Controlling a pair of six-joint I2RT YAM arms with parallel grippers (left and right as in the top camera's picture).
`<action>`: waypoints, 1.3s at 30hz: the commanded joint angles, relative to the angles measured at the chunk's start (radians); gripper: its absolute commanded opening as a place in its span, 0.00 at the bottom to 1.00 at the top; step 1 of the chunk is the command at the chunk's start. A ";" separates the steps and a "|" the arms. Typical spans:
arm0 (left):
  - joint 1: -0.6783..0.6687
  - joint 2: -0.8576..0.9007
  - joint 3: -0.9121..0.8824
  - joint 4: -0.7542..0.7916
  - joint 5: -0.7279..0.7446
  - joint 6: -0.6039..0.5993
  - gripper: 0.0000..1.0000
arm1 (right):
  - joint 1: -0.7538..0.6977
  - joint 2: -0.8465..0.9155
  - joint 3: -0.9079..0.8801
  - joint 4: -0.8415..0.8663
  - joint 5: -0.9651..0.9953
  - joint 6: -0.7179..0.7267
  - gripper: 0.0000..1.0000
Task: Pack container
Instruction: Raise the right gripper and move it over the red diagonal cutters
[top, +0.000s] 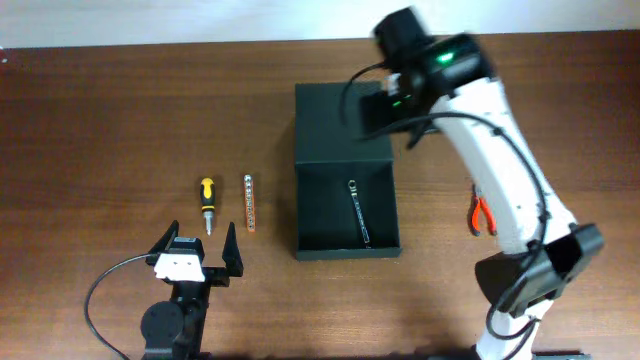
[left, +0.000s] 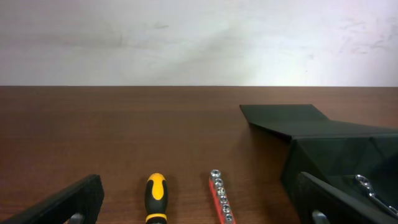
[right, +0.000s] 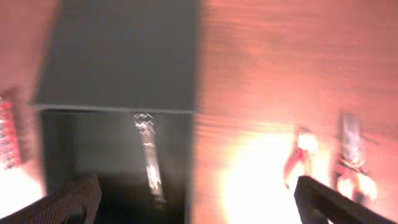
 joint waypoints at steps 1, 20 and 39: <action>0.007 -0.004 -0.006 -0.002 -0.004 0.019 0.99 | -0.101 -0.005 0.120 -0.111 0.131 -0.002 0.99; 0.007 -0.004 -0.006 -0.002 -0.004 0.019 0.99 | -0.472 -0.474 -0.198 -0.163 0.053 -0.120 0.99; 0.007 -0.004 -0.006 -0.003 -0.008 0.019 0.99 | -0.500 -0.447 -0.822 0.170 -0.121 -0.180 0.99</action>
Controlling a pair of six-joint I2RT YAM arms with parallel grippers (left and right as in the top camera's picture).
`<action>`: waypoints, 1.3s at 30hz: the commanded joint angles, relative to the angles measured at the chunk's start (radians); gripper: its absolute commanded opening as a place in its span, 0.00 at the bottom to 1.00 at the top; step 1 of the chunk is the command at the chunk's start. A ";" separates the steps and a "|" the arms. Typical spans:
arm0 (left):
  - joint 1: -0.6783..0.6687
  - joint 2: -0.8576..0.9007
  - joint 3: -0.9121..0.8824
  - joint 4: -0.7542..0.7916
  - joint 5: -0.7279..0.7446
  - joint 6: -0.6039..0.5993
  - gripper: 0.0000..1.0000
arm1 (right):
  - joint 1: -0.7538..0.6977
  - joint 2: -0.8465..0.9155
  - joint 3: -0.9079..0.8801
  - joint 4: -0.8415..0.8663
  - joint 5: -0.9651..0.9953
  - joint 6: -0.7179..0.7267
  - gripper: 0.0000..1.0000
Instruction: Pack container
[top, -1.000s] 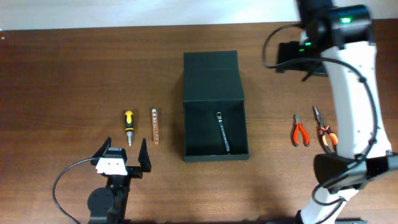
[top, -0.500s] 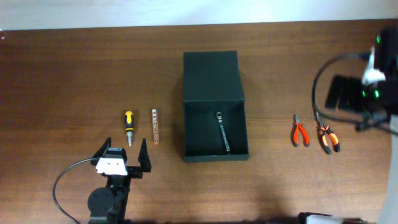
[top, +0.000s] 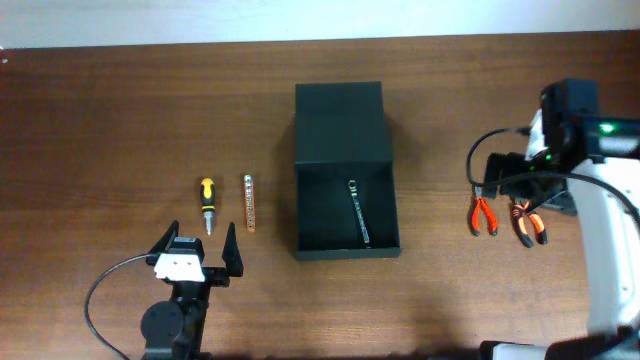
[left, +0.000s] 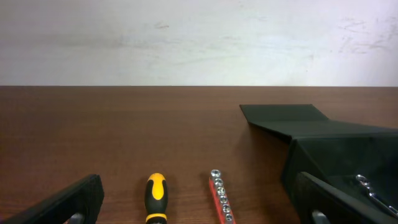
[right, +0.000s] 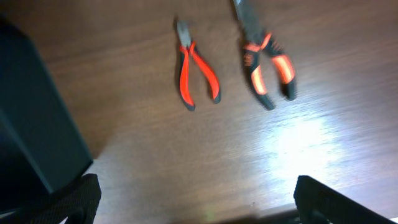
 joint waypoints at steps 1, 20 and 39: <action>0.007 -0.004 -0.006 -0.003 -0.007 0.019 0.99 | -0.005 0.038 -0.075 0.033 -0.058 -0.014 0.99; 0.007 -0.004 -0.006 -0.004 -0.014 0.019 0.99 | 0.002 0.259 -0.162 0.236 -0.165 -0.138 0.99; 0.007 -0.004 -0.006 -0.004 -0.014 0.019 0.99 | 0.079 0.338 -0.164 0.285 -0.101 -0.133 0.99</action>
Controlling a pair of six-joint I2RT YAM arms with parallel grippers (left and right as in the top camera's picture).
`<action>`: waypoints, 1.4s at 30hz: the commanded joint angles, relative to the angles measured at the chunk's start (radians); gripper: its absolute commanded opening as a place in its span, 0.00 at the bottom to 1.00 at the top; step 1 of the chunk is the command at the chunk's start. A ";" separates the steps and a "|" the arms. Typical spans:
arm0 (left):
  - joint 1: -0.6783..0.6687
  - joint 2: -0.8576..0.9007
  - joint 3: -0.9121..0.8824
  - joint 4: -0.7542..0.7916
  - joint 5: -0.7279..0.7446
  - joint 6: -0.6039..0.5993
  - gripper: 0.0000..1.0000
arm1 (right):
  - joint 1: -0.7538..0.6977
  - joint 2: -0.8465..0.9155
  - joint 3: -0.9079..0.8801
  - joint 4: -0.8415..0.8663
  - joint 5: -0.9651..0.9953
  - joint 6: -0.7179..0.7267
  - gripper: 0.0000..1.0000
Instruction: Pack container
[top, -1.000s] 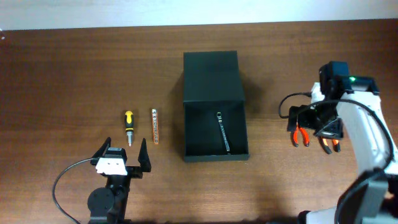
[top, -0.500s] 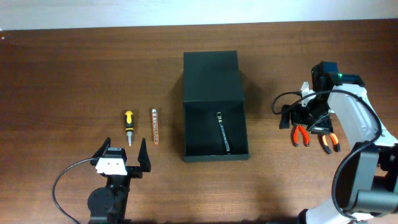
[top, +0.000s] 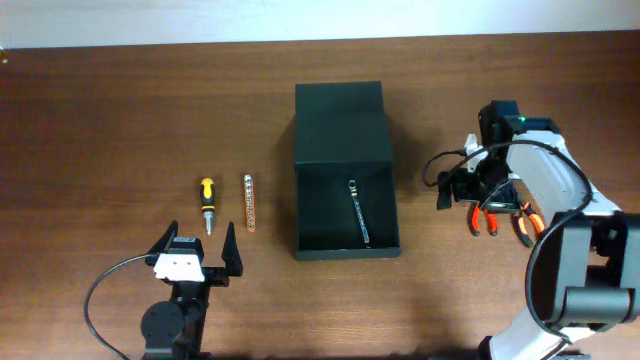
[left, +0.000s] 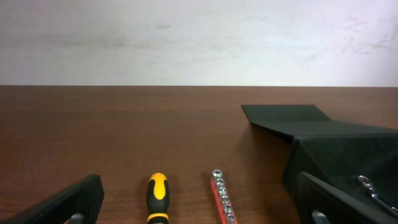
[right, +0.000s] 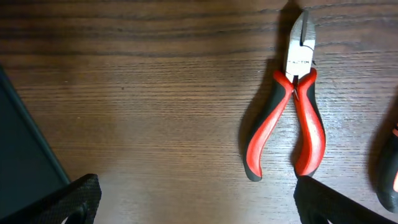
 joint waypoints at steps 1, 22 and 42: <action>0.007 -0.004 -0.006 -0.003 -0.007 0.019 0.99 | 0.005 0.012 -0.007 0.008 0.028 -0.005 0.99; 0.007 -0.004 -0.006 -0.004 -0.008 0.019 0.99 | 0.005 0.018 -0.042 0.075 0.027 -0.005 0.99; 0.007 -0.004 -0.006 -0.003 -0.008 0.019 0.99 | 0.005 0.018 -0.043 0.093 0.027 0.012 0.99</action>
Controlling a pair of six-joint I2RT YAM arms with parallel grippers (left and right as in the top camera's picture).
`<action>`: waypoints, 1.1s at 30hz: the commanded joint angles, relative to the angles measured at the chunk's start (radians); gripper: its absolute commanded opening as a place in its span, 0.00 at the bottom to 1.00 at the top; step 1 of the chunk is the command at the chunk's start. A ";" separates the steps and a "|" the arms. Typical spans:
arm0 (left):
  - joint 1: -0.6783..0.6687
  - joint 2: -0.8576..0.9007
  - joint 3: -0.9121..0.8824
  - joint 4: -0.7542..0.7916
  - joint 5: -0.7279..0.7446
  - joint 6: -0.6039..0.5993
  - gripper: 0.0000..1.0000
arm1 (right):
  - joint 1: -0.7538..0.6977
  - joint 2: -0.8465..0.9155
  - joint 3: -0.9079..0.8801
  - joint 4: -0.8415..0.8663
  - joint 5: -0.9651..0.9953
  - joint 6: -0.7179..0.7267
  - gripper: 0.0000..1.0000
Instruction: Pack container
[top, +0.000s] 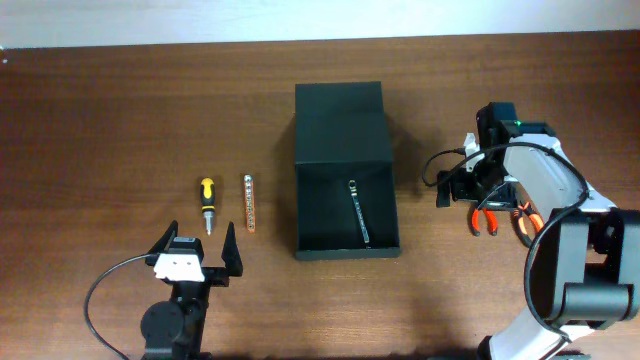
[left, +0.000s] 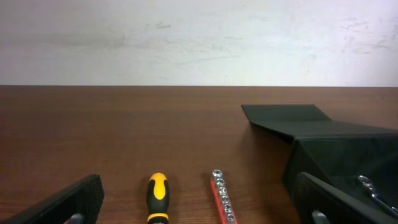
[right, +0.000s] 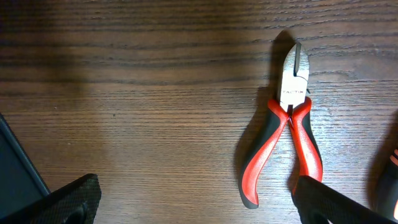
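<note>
The black container (top: 346, 170) stands open mid-table, lid flap folded back, with a silver wrench (top: 360, 213) inside. To its right lie red-handled cutters (right: 286, 149), also seen from overhead as cutters (top: 485, 218), and beside them orange-handled pliers (top: 527, 226). My right gripper (right: 199, 211) hangs open just above the table, its right finger over the cutters' handle ends. Left of the box lie a yellow-black screwdriver (left: 155, 195) and a red socket rail (left: 221, 199). My left gripper (left: 199, 214) rests open near the front edge, short of both.
The container's near corner (right: 15, 180) shows at the left of the right wrist view. The orange pliers' handle (right: 392, 180) pokes in at that view's right edge. A pale wall (left: 199, 37) rises behind the table's far edge.
My right gripper has shifted slightly, so the cutters sit lower in its view and closer to the fingers, with less of the box showing. The left arm and all objects are unmoved.
My right gripper was open over the container's lid, the wrench lying inside the box. Then it was out at the far right above the two pliers. After that it was low over the red cutters, and now a little nearer them. The left arm stayed parked throughout.
</note>
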 joint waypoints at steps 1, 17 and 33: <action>0.007 -0.004 -0.006 -0.003 -0.008 0.019 0.99 | 0.005 0.010 -0.010 0.003 0.013 0.007 0.99; 0.007 -0.004 -0.006 -0.004 -0.008 0.019 0.99 | 0.005 0.014 -0.027 0.026 0.064 0.007 0.99; 0.007 -0.004 -0.006 -0.003 -0.008 0.019 0.99 | 0.005 0.027 -0.027 0.018 0.080 0.008 0.99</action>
